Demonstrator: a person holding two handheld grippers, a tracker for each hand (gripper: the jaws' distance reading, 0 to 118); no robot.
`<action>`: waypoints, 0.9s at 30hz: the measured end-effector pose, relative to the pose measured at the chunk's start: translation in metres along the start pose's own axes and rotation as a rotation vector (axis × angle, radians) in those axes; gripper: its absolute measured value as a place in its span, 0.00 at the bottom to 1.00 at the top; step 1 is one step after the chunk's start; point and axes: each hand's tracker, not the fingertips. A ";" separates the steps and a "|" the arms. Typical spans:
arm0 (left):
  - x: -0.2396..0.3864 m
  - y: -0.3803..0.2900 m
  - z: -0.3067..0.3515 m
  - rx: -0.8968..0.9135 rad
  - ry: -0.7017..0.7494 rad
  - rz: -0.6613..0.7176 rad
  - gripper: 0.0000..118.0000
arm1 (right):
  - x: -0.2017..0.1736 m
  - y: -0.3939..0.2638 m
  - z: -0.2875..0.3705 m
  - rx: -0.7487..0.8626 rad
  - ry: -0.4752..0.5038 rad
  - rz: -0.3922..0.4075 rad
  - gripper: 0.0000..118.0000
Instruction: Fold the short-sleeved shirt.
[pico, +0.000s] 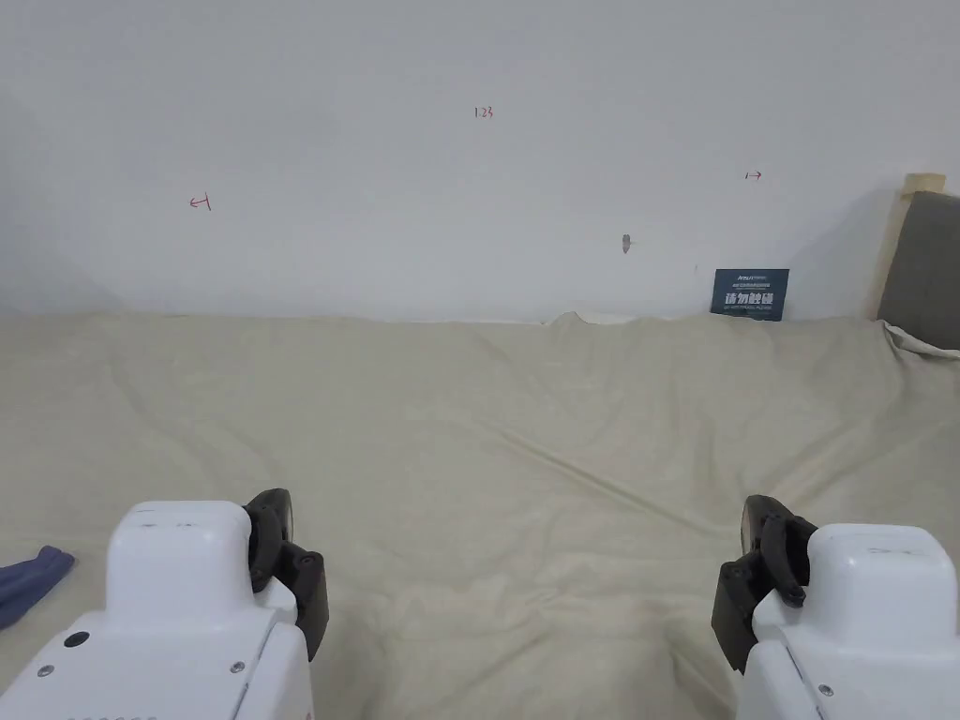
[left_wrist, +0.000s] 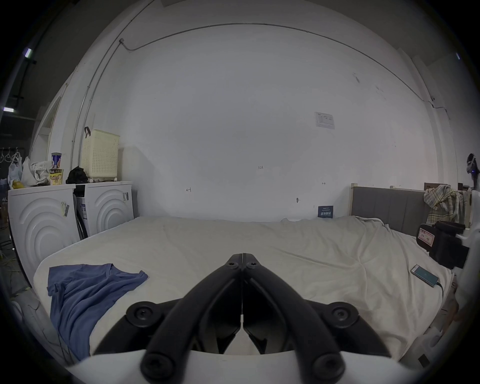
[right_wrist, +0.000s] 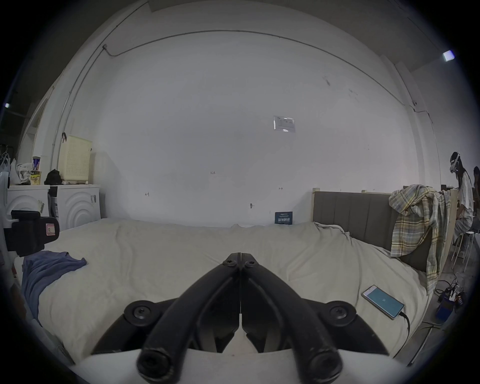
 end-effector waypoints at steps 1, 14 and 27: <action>0.000 0.000 0.000 0.000 0.000 -0.002 0.00 | -0.001 0.000 -0.001 -0.002 0.005 0.002 0.00; -0.072 0.011 0.027 0.001 0.251 -0.034 0.00 | -0.081 0.014 -0.023 -0.007 0.273 0.008 0.00; -0.164 0.007 0.095 -0.035 0.591 0.014 0.00 | -0.233 0.012 -0.011 -0.021 0.746 0.013 0.00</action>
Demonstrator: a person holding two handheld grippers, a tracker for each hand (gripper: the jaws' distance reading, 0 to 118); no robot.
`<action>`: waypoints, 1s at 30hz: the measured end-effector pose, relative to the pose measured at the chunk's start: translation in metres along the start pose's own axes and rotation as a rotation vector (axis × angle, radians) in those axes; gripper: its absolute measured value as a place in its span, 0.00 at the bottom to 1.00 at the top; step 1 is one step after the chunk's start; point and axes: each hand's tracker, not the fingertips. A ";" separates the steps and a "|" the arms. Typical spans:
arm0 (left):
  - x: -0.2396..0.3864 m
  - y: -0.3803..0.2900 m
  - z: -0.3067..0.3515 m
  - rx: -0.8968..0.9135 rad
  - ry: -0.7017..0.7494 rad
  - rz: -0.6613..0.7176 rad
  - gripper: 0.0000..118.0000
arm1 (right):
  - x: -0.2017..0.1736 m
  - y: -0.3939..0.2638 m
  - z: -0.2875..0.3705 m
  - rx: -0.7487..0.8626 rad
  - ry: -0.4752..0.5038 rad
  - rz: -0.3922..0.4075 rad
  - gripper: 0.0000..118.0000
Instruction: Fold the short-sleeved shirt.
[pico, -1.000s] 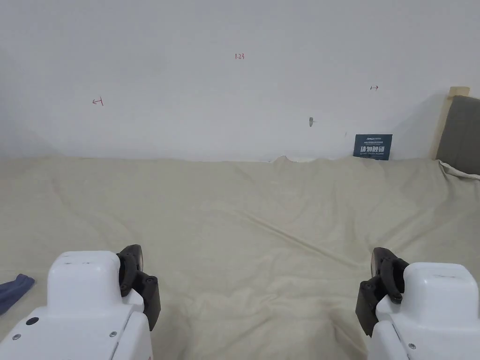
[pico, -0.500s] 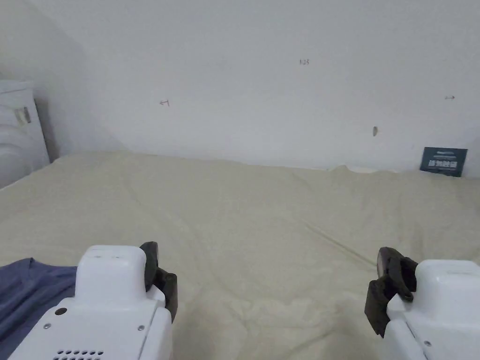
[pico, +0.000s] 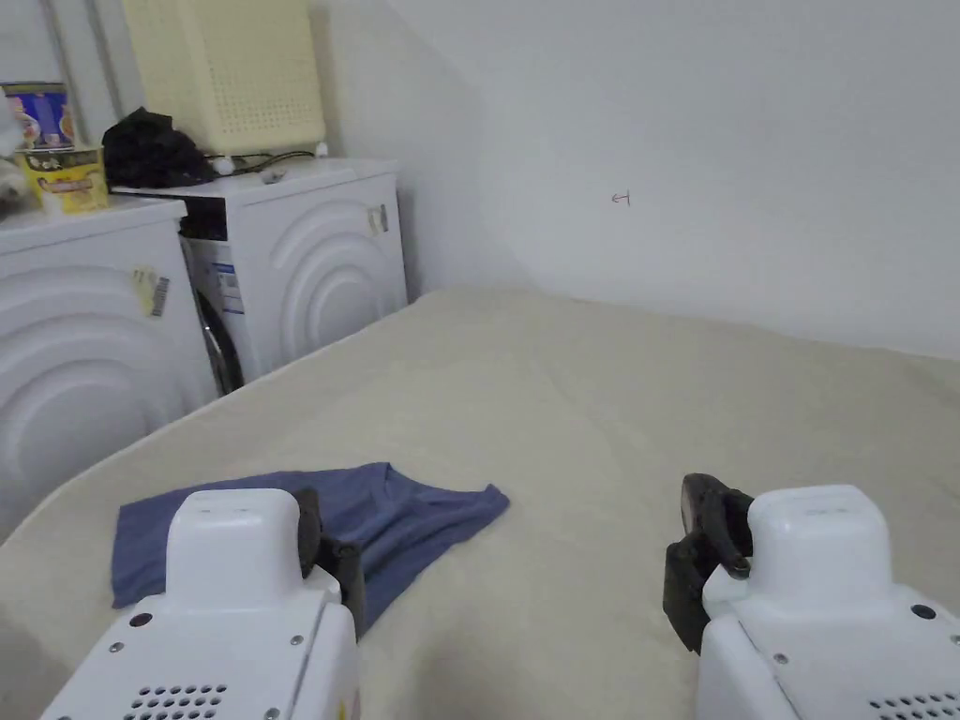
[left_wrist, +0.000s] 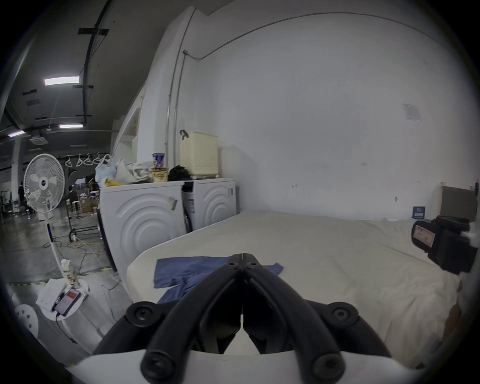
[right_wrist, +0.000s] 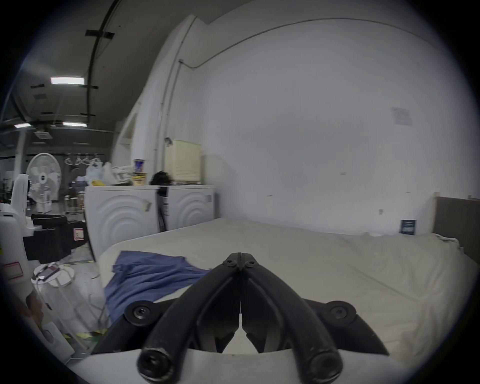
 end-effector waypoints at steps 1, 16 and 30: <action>-0.003 -0.001 0.000 -0.003 0.014 -0.010 0.00 | -0.006 -0.001 -0.002 -0.008 0.032 -0.001 0.00; -0.024 -0.030 -0.049 -0.140 0.000 0.071 0.00 | -0.037 -0.023 -0.026 -0.082 0.143 -0.001 0.00; -0.052 -0.129 -0.212 -0.516 0.061 0.152 0.00 | -0.037 -0.061 -0.060 -0.223 0.146 0.034 0.00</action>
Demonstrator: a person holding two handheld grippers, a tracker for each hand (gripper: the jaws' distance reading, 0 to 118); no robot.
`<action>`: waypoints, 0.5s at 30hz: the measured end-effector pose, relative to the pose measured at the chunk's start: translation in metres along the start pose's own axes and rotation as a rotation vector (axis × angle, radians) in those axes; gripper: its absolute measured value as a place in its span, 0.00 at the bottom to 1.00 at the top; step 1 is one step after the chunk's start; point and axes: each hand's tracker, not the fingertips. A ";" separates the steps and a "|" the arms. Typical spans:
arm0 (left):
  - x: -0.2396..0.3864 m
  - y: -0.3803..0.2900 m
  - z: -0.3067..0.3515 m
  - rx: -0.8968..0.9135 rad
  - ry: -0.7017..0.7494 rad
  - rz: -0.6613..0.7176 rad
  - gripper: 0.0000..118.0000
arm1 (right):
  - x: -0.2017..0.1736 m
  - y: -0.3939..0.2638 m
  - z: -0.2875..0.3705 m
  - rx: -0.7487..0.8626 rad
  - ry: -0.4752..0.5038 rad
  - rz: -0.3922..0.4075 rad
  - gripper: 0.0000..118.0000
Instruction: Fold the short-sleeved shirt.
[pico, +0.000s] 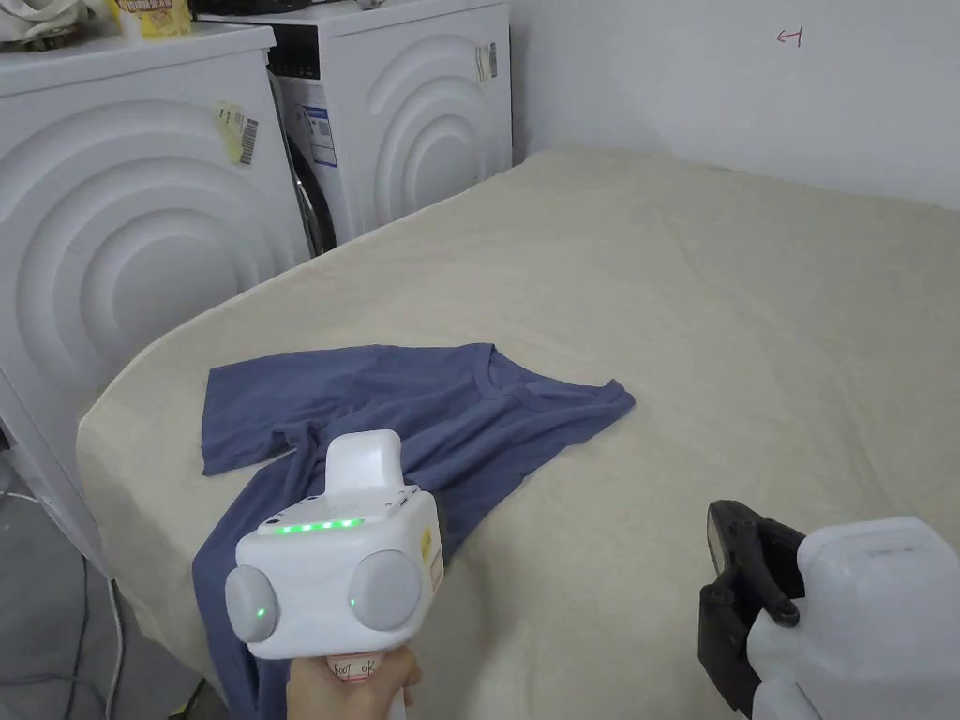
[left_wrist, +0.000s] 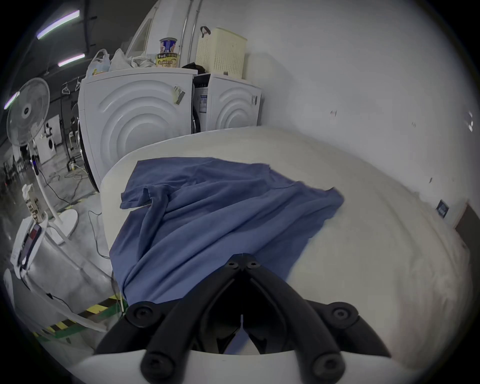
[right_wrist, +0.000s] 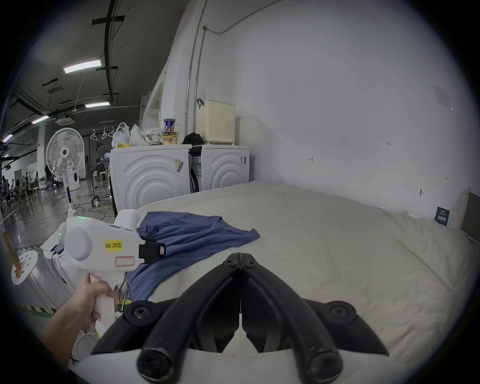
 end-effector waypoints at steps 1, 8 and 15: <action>0.000 0.001 -0.006 -0.005 0.006 -0.011 0.00 | 0.001 -0.002 -0.003 -0.008 0.000 -0.003 0.00; -0.014 0.016 -0.032 -0.038 -0.036 0.116 0.44 | 0.002 -0.006 -0.013 -0.047 0.003 -0.011 0.00; -0.002 0.033 -0.052 -0.081 0.003 -0.001 0.60 | 0.005 -0.005 -0.014 -0.064 0.007 -0.013 0.00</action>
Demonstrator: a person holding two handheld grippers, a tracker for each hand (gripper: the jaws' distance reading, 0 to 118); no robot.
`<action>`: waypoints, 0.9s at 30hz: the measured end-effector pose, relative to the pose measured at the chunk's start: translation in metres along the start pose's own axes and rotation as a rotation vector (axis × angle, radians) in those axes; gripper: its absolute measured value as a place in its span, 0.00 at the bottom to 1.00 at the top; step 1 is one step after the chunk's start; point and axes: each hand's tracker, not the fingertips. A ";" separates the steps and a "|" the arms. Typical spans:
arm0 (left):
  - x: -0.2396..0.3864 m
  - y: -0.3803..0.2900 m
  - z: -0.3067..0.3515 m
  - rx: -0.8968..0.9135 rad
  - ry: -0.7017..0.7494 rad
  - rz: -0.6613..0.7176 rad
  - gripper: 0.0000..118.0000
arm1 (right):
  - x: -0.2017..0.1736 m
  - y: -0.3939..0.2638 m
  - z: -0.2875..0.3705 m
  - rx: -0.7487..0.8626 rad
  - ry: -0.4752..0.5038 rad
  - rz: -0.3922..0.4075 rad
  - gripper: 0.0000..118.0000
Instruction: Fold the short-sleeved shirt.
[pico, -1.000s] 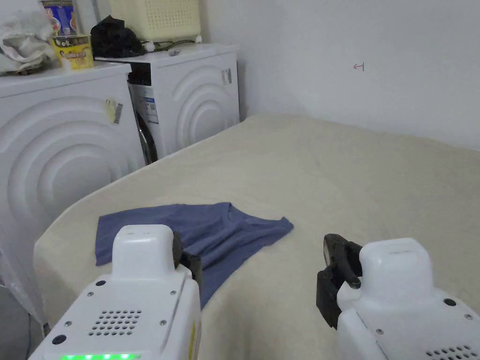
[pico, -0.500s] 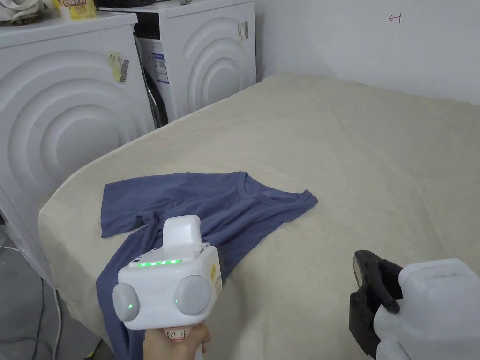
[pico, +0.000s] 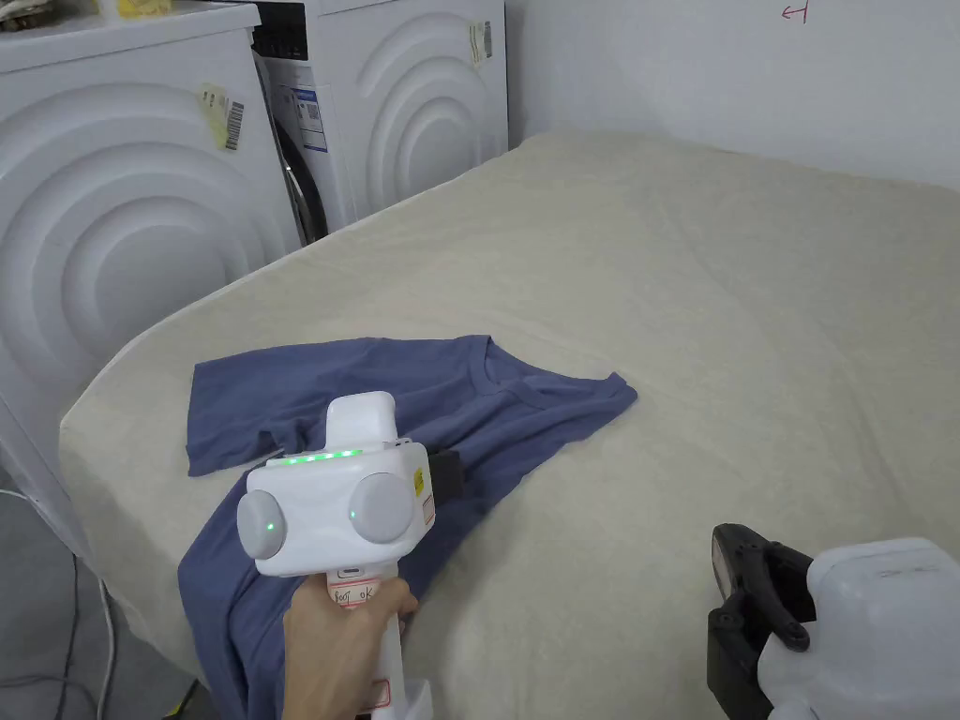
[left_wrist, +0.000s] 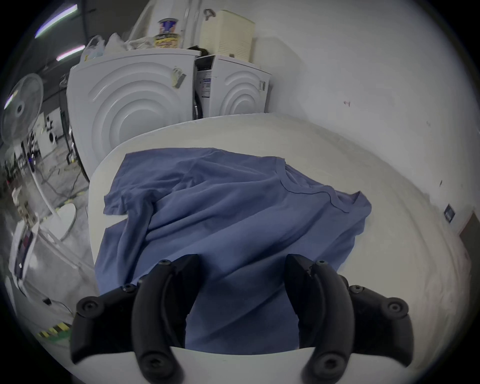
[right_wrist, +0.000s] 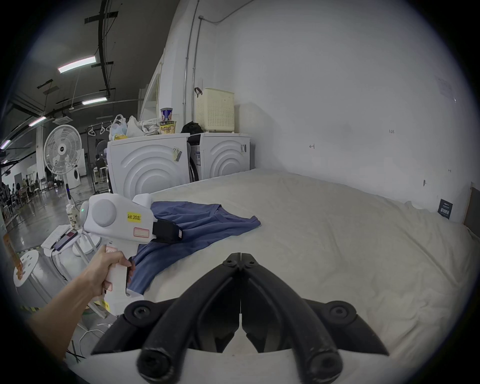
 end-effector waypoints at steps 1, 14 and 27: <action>0.002 0.002 -0.002 -0.010 -0.001 -0.017 0.60 | 0.000 0.000 0.000 -0.002 -0.002 0.005 0.00; -0.005 0.000 -0.015 -0.108 -0.055 -0.123 0.70 | 0.004 0.001 -0.001 -0.020 0.008 -0.003 0.00; -0.005 0.004 -0.009 -0.130 -0.031 -0.110 0.41 | 0.008 0.000 -0.002 -0.039 0.006 -0.017 0.00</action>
